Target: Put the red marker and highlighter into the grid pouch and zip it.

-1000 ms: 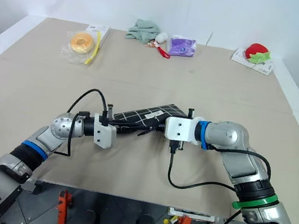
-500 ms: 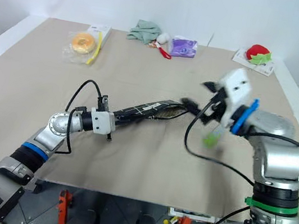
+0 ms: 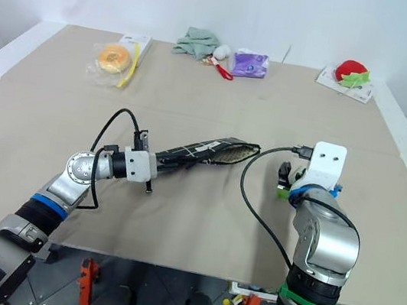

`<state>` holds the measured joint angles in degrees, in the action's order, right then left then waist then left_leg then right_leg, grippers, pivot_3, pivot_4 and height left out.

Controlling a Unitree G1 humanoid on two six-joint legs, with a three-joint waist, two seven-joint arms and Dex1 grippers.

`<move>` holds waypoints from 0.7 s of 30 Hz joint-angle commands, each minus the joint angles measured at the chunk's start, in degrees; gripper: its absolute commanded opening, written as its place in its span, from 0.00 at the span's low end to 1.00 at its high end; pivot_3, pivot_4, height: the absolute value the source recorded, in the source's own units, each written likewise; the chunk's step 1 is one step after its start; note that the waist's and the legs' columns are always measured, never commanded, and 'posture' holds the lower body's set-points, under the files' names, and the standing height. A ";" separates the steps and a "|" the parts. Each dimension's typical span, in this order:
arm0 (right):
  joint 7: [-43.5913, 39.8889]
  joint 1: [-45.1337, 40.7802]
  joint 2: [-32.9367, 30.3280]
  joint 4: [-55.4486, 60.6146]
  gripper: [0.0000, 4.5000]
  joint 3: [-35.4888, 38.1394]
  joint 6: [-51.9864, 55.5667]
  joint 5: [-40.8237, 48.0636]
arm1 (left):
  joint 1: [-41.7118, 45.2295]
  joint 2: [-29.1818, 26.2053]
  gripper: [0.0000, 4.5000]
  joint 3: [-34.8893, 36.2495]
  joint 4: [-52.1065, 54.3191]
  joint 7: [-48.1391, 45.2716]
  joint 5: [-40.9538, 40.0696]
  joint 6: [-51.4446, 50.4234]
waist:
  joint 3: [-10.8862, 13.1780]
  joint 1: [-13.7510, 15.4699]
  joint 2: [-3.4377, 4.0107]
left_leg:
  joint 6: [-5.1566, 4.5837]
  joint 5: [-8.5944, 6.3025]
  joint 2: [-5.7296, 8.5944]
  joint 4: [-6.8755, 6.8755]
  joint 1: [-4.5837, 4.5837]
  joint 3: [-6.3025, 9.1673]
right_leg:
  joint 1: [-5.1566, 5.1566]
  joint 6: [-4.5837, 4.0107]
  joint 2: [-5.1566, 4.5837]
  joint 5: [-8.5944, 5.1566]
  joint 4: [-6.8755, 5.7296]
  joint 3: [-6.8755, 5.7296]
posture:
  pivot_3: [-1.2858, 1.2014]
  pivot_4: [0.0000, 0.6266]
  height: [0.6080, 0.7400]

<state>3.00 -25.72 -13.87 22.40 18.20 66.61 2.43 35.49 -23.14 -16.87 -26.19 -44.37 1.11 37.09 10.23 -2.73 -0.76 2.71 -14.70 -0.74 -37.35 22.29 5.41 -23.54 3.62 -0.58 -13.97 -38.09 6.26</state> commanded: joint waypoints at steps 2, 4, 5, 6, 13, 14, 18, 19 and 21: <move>0.13 1.88 0.11 1.43 0.98 -1.90 0.33 -0.74 | 0.92 0.31 0.00 1.35 1.13 -0.19 -0.75 0.65 | 0.00 -0.07 0.01 | 0.00 0.00 -0.02 0.02 -0.01 0.00 | -0.02 0.00 0.02 0.00 -0.01 0.00 | 0.52 0.24 1.00; -0.11 2.11 1.16 1.10 0.98 -1.50 0.74 0.02 | 0.78 0.28 0.00 1.39 1.19 -0.16 -0.76 0.67 | -0.01 -0.25 0.02 | -0.01 0.00 -0.05 0.02 -0.02 0.00 | -0.02 -0.02 0.06 0.01 -0.01 -0.01 | 0.52 0.24 1.00; -0.02 1.82 2.11 1.03 0.98 -0.83 1.16 0.53 | 0.64 0.22 0.00 1.40 1.24 -0.15 -0.71 0.74 | -0.01 -0.25 0.02 | -0.01 0.00 -0.08 0.02 -0.06 0.01 | 0.01 -0.03 0.10 0.01 -0.01 0.00 | 0.52 0.24 1.00; 0.79 1.17 3.08 1.00 0.98 -0.01 0.85 0.50 | 0.44 0.16 0.00 1.42 1.34 -0.10 -0.66 0.78 | -0.01 -0.25 0.02 | -0.01 0.00 -0.09 0.02 -0.07 0.01 | 0.01 -0.03 0.12 0.02 -0.01 -0.01 | 0.52 0.24 1.00; 0.98 -0.94 6.52 0.33 0.98 0.92 2.86 1.68 | -0.33 -0.02 0.00 1.54 2.23 0.43 -0.42 0.57 | -0.01 -0.24 0.02 | -0.05 0.02 -0.12 0.02 -0.08 0.03 | 0.01 -0.08 0.18 0.05 -0.01 -0.02 | 0.52 0.24 1.00; 1.07 -1.12 6.92 0.51 0.98 0.80 3.01 1.78 | -0.43 -0.05 0.00 1.53 2.36 0.45 -0.40 0.57 | -0.01 -0.24 0.02 | -0.05 0.02 -0.12 0.03 -0.07 0.03 | 0.01 -0.07 0.17 0.04 -0.01 -0.01 | 0.52 0.24 1.00; 1.27 -0.84 7.51 0.22 0.98 0.60 2.95 1.64 | -0.66 -0.12 0.00 1.47 2.68 0.45 -0.28 0.54 | -0.01 -0.23 0.02 | -0.05 0.02 -0.11 0.04 -0.04 0.03 | -0.01 -0.07 0.15 0.04 0.00 -0.01 | 0.52 0.24 1.00; 1.25 -0.71 7.44 0.12 0.98 0.52 2.78 1.54 | -0.70 -0.12 0.00 1.46 2.74 0.44 -0.27 0.54 | 0.00 -0.23 0.02 | -0.05 0.02 -0.12 0.04 -0.04 0.03 | -0.01 -0.07 0.16 0.04 0.00 -0.02 | 0.52 0.24 1.00; 1.32 -0.66 7.25 0.05 0.98 0.47 2.25 1.34 | -0.70 -0.10 0.00 1.45 2.76 0.40 -0.27 0.55 | -0.01 -0.23 0.02 | -0.05 0.02 -0.12 0.04 -0.04 0.03 | -0.02 -0.07 0.16 0.04 0.00 -0.02 | 0.52 0.24 1.00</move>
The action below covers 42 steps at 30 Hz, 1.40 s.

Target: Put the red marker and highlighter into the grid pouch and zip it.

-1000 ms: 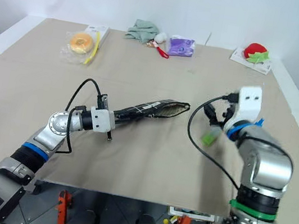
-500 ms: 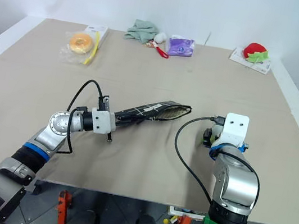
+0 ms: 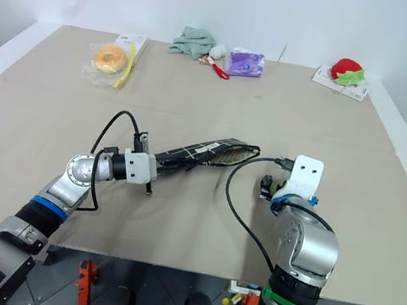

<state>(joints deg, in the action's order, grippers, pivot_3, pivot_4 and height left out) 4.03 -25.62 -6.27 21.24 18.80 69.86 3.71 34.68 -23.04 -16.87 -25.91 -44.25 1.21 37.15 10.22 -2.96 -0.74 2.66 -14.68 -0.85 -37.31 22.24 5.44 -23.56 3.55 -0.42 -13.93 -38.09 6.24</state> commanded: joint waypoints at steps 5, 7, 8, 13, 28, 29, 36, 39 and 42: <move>0.16 -0.93 -1.02 1.34 0.47 -0.08 -1.08 -0.05 | 0.28 -0.07 0.00 1.41 2.26 0.33 -0.28 0.64 | 0.00 0.00 0.00 | 0.00 0.00 0.00 0.00 0.00 0.00 | 0.00 0.00 0.00 0.00 0.00 0.00 | 0.52 0.24 1.00; -0.02 -0.93 -1.55 1.34 0.25 -0.15 -1.18 -0.12 | 0.37 -0.02 0.00 1.40 2.16 0.32 -0.28 0.71 | 0.00 0.00 0.00 | 0.00 0.00 0.00 0.00 0.00 0.00 | 0.00 0.00 0.00 0.00 0.00 0.00 | 0.52 0.24 1.00; -0.14 -0.91 -1.89 1.32 0.24 -0.29 -1.42 -0.19 | 0.39 -0.01 0.00 1.39 2.13 0.32 -0.29 0.73 | 0.01 0.00 0.01 | 0.00 0.00 0.00 0.00 0.00 0.00 | 0.00 0.00 0.00 0.00 0.00 0.00 | 0.52 0.24 1.00; -5.69 -0.85 -6.04 0.97 0.24 -3.24 -4.89 1.77 | 0.50 0.07 0.00 1.37 2.06 0.29 -0.32 0.77 | 0.01 -0.02 0.01 | 0.00 0.00 0.00 0.00 0.01 0.00 | 0.00 0.02 0.00 -0.01 0.00 0.00 | 0.52 0.24 1.00; -67.09 -0.30 -51.45 -9.48 0.24 -13.71 -49.55 10.91 | 1.49 0.39 0.00 1.37 0.85 0.18 -0.19 1.23 | 0.13 0.13 0.08 | -0.13 -0.08 0.04 -0.03 0.02 -0.01 | 0.14 0.13 -0.09 -0.08 0.26 -0.04 | 0.52 0.24 1.00; -67.58 -0.67 -52.01 -10.28 0.24 -14.55 -50.54 9.95 | 1.45 0.37 0.00 1.38 0.93 0.23 -0.15 1.24 | 0.13 0.12 0.08 | -0.13 -0.08 0.04 -0.05 0.02 -0.02 | 0.13 0.13 -0.09 -0.08 0.26 -0.04 | 0.52 0.24 1.00; -67.76 -2.93 -51.10 -15.62 0.24 -19.73 -56.67 4.85 | 1.04 0.37 0.00 1.28 1.74 0.41 0.02 1.10 | 0.14 0.20 0.07 | -0.07 -0.04 0.05 -0.07 0.01 -0.03 | 0.14 0.28 -0.09 -0.15 0.26 -0.03 | 0.52 0.24 1.00; -67.44 -4.74 -49.86 -17.19 0.24 -22.16 -58.85 2.65 | 1.03 0.54 0.00 1.13 1.95 0.33 -0.01 1.11 | 0.14 0.19 0.07 | -0.07 -0.04 0.05 -0.06 0.02 -0.04 | 0.12 0.08 -0.10 -0.03 0.26 -0.02 | 0.52 0.24 1.00; -66.60 -7.87 -47.77 -19.45 0.24 -24.96 -63.02 -0.68 | 1.25 0.77 0.00 0.87 1.96 -0.14 -0.19 1.23 | 0.14 0.19 0.07 | -0.07 -0.04 0.04 -0.06 0.01 -0.03 | 0.12 0.06 -0.09 -0.02 0.25 -0.03 | 0.52 0.24 1.00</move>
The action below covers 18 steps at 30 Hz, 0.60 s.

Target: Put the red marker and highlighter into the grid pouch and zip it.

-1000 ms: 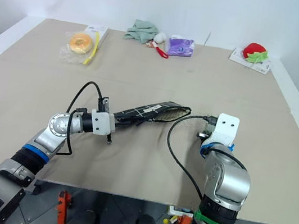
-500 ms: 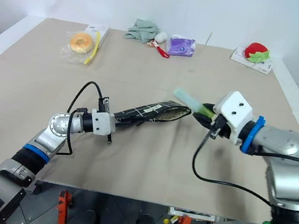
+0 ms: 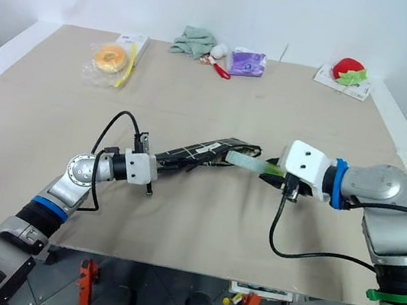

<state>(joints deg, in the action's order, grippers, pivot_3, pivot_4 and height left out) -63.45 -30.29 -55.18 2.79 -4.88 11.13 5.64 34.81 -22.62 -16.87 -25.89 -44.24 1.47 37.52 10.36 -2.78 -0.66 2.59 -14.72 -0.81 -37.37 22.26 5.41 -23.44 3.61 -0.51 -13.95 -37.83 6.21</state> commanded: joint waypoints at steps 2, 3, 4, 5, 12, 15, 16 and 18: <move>1.56 -4.84 2.43 -2.19 0.24 -2.27 -7.15 -4.30 | 1.26 0.47 0.00 0.79 1.87 -0.36 -0.46 0.93 | 0.00 0.03 0.00 | 0.01 0.01 0.00 -0.01 0.00 -0.01 | 0.00 -0.02 0.00 0.01 0.00 0.00 | 0.52 0.24 1.00; 1.86 -5.42 2.86 -2.67 0.24 -2.64 -8.54 -5.15 | 1.30 0.51 0.00 0.82 1.79 -0.46 -0.49 0.96 | 0.00 0.03 0.00 | 0.01 0.01 0.00 -0.01 0.00 0.00 | 0.00 -0.02 0.00 0.01 0.00 0.00 | 0.52 0.24 1.00; 2.24 -6.34 3.54 -2.76 0.24 -3.67 -11.96 -6.67 | 1.39 0.56 0.00 0.78 1.71 -0.66 -0.55 1.04 | 0.00 0.03 0.00 | 0.02 0.01 0.00 -0.01 0.00 0.01 | 0.00 -0.01 0.00 0.01 0.00 -0.01 | 0.52 0.24 1.00; 2.25 -7.08 4.05 -2.42 0.24 -4.70 -13.76 -7.80 | 1.46 0.61 0.00 0.75 1.67 -0.83 -0.62 1.06 | 0.00 0.03 0.00 | 0.02 0.01 0.00 -0.01 0.01 0.01 | 0.00 -0.01 0.00 0.01 0.00 -0.01 | 0.52 0.24 1.00; -0.55 -10.56 5.54 -3.45 0.24 -9.87 -23.64 -13.03 | 1.39 1.15 0.00 0.75 2.37 -1.90 -1.08 1.13 | 0.01 0.04 0.01 | 0.02 0.01 0.00 0.00 0.02 0.02 | -0.01 -0.01 -0.01 0.01 0.00 -0.02 | 0.52 0.24 1.00; -1.26 -11.64 5.98 -4.34 0.24 -10.94 -25.97 -14.45 | 1.28 1.31 0.00 0.82 2.72 -2.12 -1.15 1.00 | 0.01 0.04 0.01 | 0.03 0.01 0.01 -0.01 0.01 0.02 | 0.00 -0.02 -0.02 0.01 -0.01 -0.02 | 0.52 0.24 1.00; -1.29 -11.89 6.35 -4.63 0.24 -11.08 -26.48 -14.55 | 1.28 1.38 0.00 0.89 2.73 -2.13 -1.12 0.98 | 0.01 0.04 0.01 | 0.03 0.01 0.01 -0.01 0.01 0.02 | 0.00 -0.02 -0.02 0.01 -0.01 -0.02 | 0.52 0.24 1.00; -1.35 -12.17 7.06 -5.15 0.24 -11.12 -26.74 -14.65 | 1.26 1.49 0.00 1.00 2.75 -2.10 -1.07 0.93 | 0.01 0.04 0.01 | 0.03 0.02 0.01 -0.01 0.01 0.02 | 0.00 -0.03 -0.02 0.02 -0.01 -0.02 | 0.52 0.24 1.00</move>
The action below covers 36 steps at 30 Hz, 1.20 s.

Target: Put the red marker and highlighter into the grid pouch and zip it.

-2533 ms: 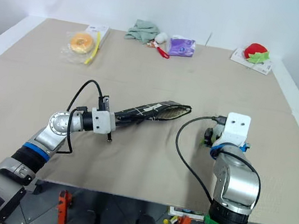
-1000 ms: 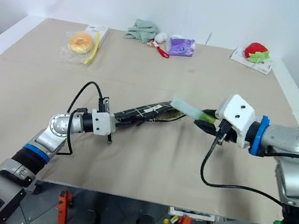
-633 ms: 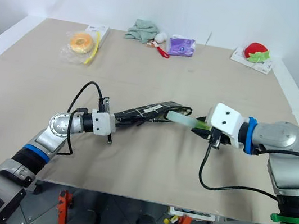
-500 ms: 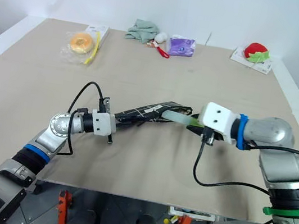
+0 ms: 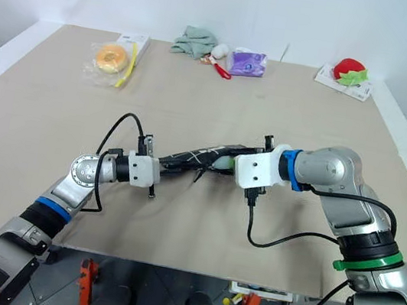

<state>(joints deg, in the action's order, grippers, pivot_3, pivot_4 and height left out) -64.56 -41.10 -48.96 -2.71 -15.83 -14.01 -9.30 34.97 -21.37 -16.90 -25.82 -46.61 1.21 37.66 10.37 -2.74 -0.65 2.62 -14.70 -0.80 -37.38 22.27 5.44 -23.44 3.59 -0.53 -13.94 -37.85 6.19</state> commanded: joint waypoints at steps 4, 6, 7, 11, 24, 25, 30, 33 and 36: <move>-1.08 -1.32 1.76 0.75 0.57 1.06 2.55 1.70 | 0.95 0.28 0.00 1.18 2.77 0.39 -0.81 0.65 | 0.00 0.00 0.00 | 0.00 0.00 0.00 0.00 0.00 0.00 | 0.00 -0.01 0.00 0.01 -0.02 0.00 | 0.52 0.24 1.00; -1.89 -1.62 1.97 1.74 0.78 2.45 5.47 3.93 | 0.84 0.29 0.00 1.28 2.82 0.41 -0.88 0.42 | 0.00 0.01 0.00 | 0.00 0.00 0.00 0.00 0.00 0.01 | 0.00 -0.01 0.00 0.01 -0.04 0.00 | 0.52 0.24 1.00; -2.27 -1.88 2.20 2.52 0.91 3.51 7.75 5.91 | 0.79 0.32 0.00 1.33 2.83 0.46 -0.93 0.26 | 0.00 0.01 0.00 | 0.00 0.00 0.00 0.00 0.00 0.01 | 0.00 -0.02 0.00 0.01 -0.04 0.00 | 0.52 0.24 1.00; -2.46 -2.84 4.06 7.55 0.98 9.14 21.77 17.30 | 0.60 0.45 0.00 1.50 3.00 0.61 -1.09 -0.15 | 0.00 -0.02 0.01 | 0.00 0.00 0.00 0.00 -0.01 0.02 | -0.01 -0.03 0.00 0.02 -0.08 0.00 | 0.52 0.24 1.00; 5.39 1.65 10.32 21.16 0.98 11.26 54.00 34.73 | 0.50 1.02 0.00 1.45 3.37 0.53 -0.98 -0.47 | 0.00 0.03 0.01 | 0.01 0.01 0.01 -0.07 0.00 0.14 | 0.01 -0.04 -0.01 0.02 -0.17 -0.12 | 0.52 0.24 1.00; 4.71 3.19 9.35 20.83 0.98 9.14 47.63 30.53 | 0.57 1.02 0.00 1.46 3.39 0.53 -0.96 -0.51 | 0.00 0.03 0.01 | 0.01 0.01 0.01 -0.07 0.00 0.14 | 0.00 -0.04 0.00 0.02 -0.17 -0.12 | 0.52 0.24 1.00; 4.29 6.70 9.24 17.48 0.98 5.22 26.92 20.69 | 0.61 1.06 0.00 1.52 3.62 0.58 -0.94 -0.84 | 0.00 -0.02 0.00 | 0.01 0.00 0.01 -0.06 0.01 0.13 | 0.00 0.02 0.01 -0.01 -0.16 -0.14 | 0.52 0.24 1.00; 4.84 6.77 9.10 14.66 0.98 3.46 20.68 16.42 | 0.29 1.07 0.00 1.49 4.02 0.63 -0.94 -1.05 | 0.00 -0.04 0.00 | 0.02 0.01 0.01 -0.06 0.00 0.10 | -0.01 0.01 0.00 -0.01 -0.16 -0.10 | 0.52 0.24 1.00; 5.22 6.33 9.65 12.88 0.98 3.35 18.44 15.21 | 0.03 1.09 0.00 1.48 4.42 0.70 -0.91 -1.35 | 0.00 -0.02 0.00 | 0.06 0.03 0.00 -0.06 -0.01 0.12 | 0.00 -0.01 0.01 0.01 -0.17 -0.12 | 0.52 0.24 1.00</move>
<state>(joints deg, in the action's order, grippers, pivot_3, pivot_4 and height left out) -59.78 -33.57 -39.36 9.97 -13.18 6.66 6.76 34.89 -20.50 -16.38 -23.96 -46.46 1.11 36.08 10.36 -2.75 -0.66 2.68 -14.66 -0.80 -37.44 22.25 5.56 -23.44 3.56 -0.52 -13.92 -38.01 6.07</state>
